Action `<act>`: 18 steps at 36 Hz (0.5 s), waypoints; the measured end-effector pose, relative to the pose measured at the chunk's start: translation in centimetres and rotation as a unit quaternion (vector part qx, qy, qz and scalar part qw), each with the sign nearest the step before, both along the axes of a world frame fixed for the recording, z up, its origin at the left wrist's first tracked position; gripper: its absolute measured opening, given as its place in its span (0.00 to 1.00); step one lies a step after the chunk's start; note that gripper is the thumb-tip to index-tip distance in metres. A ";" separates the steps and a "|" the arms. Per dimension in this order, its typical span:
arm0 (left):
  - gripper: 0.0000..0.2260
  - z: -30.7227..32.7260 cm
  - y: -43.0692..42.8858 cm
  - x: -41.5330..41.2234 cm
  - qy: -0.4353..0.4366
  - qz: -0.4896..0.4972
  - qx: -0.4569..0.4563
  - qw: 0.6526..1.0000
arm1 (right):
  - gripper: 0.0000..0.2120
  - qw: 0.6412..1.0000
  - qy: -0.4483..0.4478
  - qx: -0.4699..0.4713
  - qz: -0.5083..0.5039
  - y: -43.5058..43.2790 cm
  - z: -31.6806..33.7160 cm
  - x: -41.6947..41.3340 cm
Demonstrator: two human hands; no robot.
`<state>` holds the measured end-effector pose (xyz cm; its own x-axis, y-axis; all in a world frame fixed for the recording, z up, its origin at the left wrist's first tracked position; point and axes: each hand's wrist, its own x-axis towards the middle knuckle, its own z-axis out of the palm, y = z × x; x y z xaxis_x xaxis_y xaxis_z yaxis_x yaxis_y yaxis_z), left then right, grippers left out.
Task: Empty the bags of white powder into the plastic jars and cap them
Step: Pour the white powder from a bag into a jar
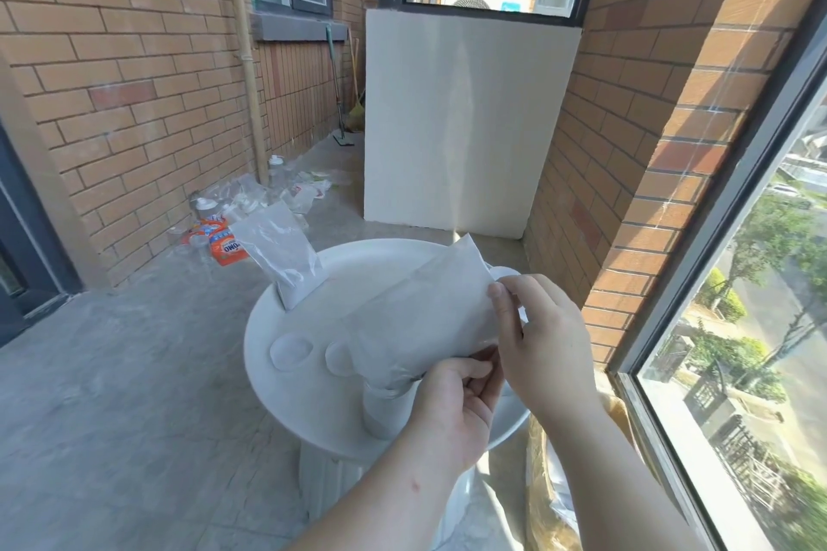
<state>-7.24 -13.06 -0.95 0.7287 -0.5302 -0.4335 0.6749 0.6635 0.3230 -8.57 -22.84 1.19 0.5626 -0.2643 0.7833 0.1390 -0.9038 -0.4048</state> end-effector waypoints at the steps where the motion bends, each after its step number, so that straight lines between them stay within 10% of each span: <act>1: 0.14 0.0 0.0 0.0 0.000 0.000 0.000 1.000 | 0.10 1.000 0.002 0.004 0.002 0.0 0.0 0.0; 18: 0.15 0.2 0.0 -0.1 0.006 0.000 -0.004 1.000 | 0.12 1.000 -0.001 0.015 0.009 0.3 -0.1 0.0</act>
<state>-7.35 -13.02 -0.70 0.7238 -0.5329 -0.4383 0.6782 0.6664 0.3098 -8.52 -22.57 1.09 0.5658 -0.2769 0.7766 0.1565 -0.8887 -0.4309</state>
